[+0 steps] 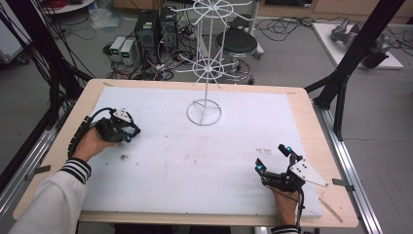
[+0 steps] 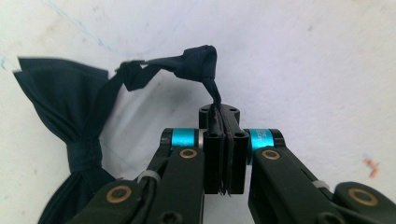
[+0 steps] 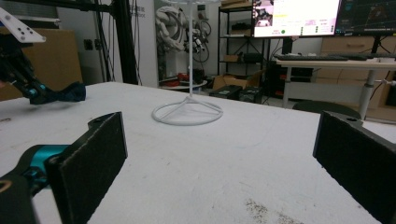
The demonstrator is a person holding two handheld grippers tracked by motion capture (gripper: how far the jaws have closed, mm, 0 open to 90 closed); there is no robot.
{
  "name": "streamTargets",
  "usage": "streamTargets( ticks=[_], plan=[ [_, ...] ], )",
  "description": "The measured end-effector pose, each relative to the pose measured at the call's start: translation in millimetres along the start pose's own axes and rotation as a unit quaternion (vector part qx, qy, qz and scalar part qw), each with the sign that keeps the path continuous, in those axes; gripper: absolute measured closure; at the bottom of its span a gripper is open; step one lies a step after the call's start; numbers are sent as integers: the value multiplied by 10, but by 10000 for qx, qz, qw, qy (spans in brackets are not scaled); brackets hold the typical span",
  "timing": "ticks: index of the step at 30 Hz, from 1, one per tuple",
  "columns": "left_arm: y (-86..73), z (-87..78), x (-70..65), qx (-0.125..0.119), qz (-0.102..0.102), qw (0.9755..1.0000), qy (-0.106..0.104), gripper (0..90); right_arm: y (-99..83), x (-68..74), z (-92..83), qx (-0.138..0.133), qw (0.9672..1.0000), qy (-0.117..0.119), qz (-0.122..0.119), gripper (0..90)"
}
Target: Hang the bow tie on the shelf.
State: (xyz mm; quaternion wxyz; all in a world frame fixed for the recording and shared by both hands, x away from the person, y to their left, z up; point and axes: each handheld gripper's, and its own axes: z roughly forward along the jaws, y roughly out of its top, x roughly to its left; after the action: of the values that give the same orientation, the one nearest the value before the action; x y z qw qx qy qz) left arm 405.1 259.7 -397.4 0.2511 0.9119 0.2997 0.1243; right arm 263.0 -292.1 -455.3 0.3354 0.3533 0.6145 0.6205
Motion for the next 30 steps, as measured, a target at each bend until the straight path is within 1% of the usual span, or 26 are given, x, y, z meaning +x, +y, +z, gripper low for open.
streamTargets(
  ticks=[3, 4, 5, 6, 7, 10, 11, 12, 13, 15, 16, 17, 18, 19, 20, 21, 22, 23, 24, 25, 26, 27, 28, 29, 30],
  plan=[
    [-6, -44, 14, -234, -29, 9997, -6, 880, 0, 0, 0, -1, 10000, 1, -2, 19],
    [-11, -51, 15, -294, -84, 9995, -21, 880, 0, 1, 0, 3, 10000, -1, -7, 19],
    [-11, -51, 15, -294, -84, 9995, -21, 880, 0, 1, 0, 3, 10000, -1, -7, 19],
    [-19, -66, 26, -376, -84, 9993, -8, 880, 1, 0, 0, -3, 10000, -2, -16, 19],
    [-22, -77, 29, -387, -78, 9992, 6, 880, 0, 0, 0, -6, 10000, 2, -15, 19],
    [-33, -111, 39, -610, -150, 9980, -61, 880, 0, 0, 0, -10, 10000, -2, -12, 19],
    [-35, -129, 44, -706, -213, 9972, -92, 880, 0, 0, 0, -11, 10000, -5, -5, 19],
    [-35, -129, 44, -706, -213, 9972, -92, 879, 0, 0, 0, -11, 10000, -4, -6, 19],
    [-41, -164, 64, -953, -295, 9949, -128, 880, 0, 0, 0, -10, 10000, -3, -9, 19],
    [-52, -199, 85, -1223, -441, 9914, -150, 880, 0, 0, 1, -13, 10000, -4, -8, 19],
    [-52, -199, 85, -1223, -441, 9914, -150, 880, 0, 0, 0, -6, 10000, 0, -12, 19],
    [-65, -232, 109, -1423, -632, 9876, -177, 880, 0, 0, 0, -12, 10000, 0, -9, 19],
    [-71, -244, 119, -1513, -720, 9857, -195, 881, 0, 0, 1, -11, 10000, -5, -8, 19],
    [-76, -254, 126, -1589, -763, 9841, -203, 880, 0, -1, 0, -3, 10000, -1, -13, 19],
    [-80, -264, 128, -1654, -799, 9828, -204, 880, 0, 0, 0, -8, 10000, 0, -7, 19],
    [-80, -264, 128, -1654, -799, 9828, -204, 881, 0, 0, 1, -12, 10000, -5, -8, 19],
    [-82, -282, 125, -1789, -827, 9802, -207, 881, 0, 0, 0, -5, 10000, 2, -12, 19],
    [-80, -293, 126, -1848, -829, 9790, -227, 881, 0, 0, 0, -8, 10000, 5, -10, 19],
    [-80, -293, 126, -1848, -829, 9790, -227, 880, 0, 0, 1, -11, 10000, -4, -6, 19],
    [-75, -309, 123, -2027, -877, 9749, -274, 880, 0, -1, 0, -4, 10000, 3, -13, 19],
    [-70, -316, 121, -2102, -902, 9731, -291, 880, 0, 0, 0, -2, 10000, -5, -12, 19],
    [-66, -324, 121, -2163, -908, 9716, -301, 881, 1, 0, 1, 0, 10000, 0, -19, 19],
    [-60, -329, 118, -2236, -915, 9699, -308, 881, 0, 9, -2, 27, 10000, 4, 35, 19],
    [-57, -337, 118, -2296, -912, 9685, -311, 880, 0, 5, 0, 13, 10000, -2, 8, 19],
    [-57, -337, 118, -2296, -912, 9685, -311, 880, 0, 5, 0, 13, 10000, -2, 8, 19]
  ],
)
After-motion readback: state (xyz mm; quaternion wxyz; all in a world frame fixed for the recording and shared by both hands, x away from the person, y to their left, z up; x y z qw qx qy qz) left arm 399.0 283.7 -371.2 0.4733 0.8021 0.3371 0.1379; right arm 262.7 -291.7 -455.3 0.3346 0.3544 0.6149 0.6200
